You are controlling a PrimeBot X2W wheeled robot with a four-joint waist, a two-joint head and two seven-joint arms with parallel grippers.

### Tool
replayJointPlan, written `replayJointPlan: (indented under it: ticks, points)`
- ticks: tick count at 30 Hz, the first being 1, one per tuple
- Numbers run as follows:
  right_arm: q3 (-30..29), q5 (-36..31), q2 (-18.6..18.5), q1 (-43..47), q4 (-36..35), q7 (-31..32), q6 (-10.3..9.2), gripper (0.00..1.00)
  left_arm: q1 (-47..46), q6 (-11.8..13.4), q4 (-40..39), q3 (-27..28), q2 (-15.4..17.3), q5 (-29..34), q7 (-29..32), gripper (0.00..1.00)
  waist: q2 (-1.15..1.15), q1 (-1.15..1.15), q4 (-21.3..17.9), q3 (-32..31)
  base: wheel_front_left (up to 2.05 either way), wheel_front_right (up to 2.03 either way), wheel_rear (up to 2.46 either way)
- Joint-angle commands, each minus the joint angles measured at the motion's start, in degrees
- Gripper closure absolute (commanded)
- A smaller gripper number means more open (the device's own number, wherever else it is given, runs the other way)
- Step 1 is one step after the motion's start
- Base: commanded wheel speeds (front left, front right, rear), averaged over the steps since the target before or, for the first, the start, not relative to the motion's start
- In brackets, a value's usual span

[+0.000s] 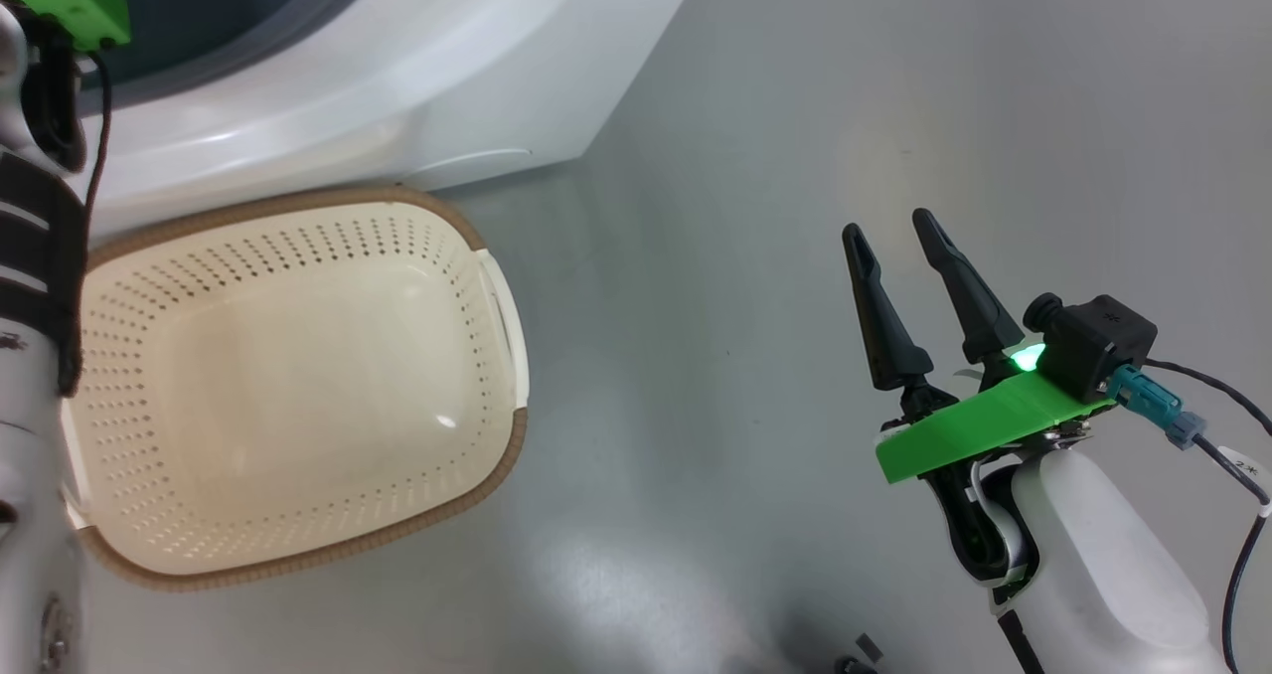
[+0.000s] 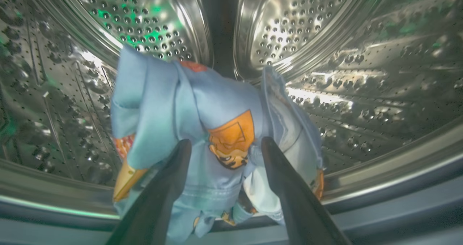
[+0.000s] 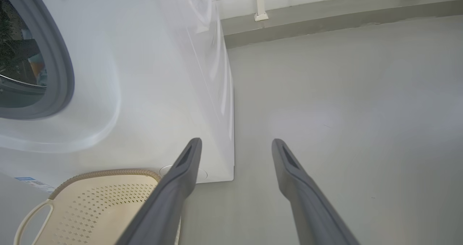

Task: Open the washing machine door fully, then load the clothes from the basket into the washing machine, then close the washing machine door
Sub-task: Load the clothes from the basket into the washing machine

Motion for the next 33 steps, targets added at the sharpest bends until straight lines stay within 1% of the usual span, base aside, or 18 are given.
replayJointPlan:
  ticks: [1, 6, 12, 17, 21, 33]
  points:
    - [0.8, 0.2, -0.7, 0.6, -0.9, -0.5, 0.26, 0.0, 0.8, -0.3, -1.3, 0.1, 1.5, -0.5, -1.0, 0.0, 0.0, 0.0, 0.8, -1.0, 0.0, 0.0, 0.0]
    - [0.8, 0.4, -1.2, 0.7, -0.3, -0.5, 0.26, 0.0, 4.5, -2.2, -1.4, -0.2, 0.1, -1.0, -5.0, 0.0, 0.0, 0.0, 1.9, -3.5, 0.0, 0.0, 0.0]
    - [1.0, 0.8, -1.9, 1.2, 0.4, -0.5, 0.26, 0.0, 10.1, -3.9, -3.7, 0.7, -1.0, -2.5, -6.3, 0.0, 0.0, 0.0, 3.5, -7.3, 0.0, 0.0, 0.0]
    - [1.5, 1.3, -2.7, 1.6, 1.2, -0.5, 0.26, 0.0, 16.1, -4.7, -9.5, 1.7, -1.2, -2.6, -6.4, 0.0, 0.0, 0.0, 5.0, -10.8, 0.0, 0.0, 0.0]
    - [1.8, 1.8, -3.4, 2.3, 1.9, -0.5, 0.26, 0.0, 21.9, -5.0, -14.2, 2.4, -2.0, -2.5, -6.4, 0.0, 0.0, 0.0, 6.1, -13.9, 0.0, 0.0, 0.0]
    - [2.7, 3.0, -5.4, 5.1, 3.5, -0.5, 0.26, 0.0, 37.9, -5.3, -27.3, 5.2, -4.1, -1.8, -6.4, 0.0, 0.0, 0.0, 9.4, -21.9, 0.0, 0.0, 0.0]
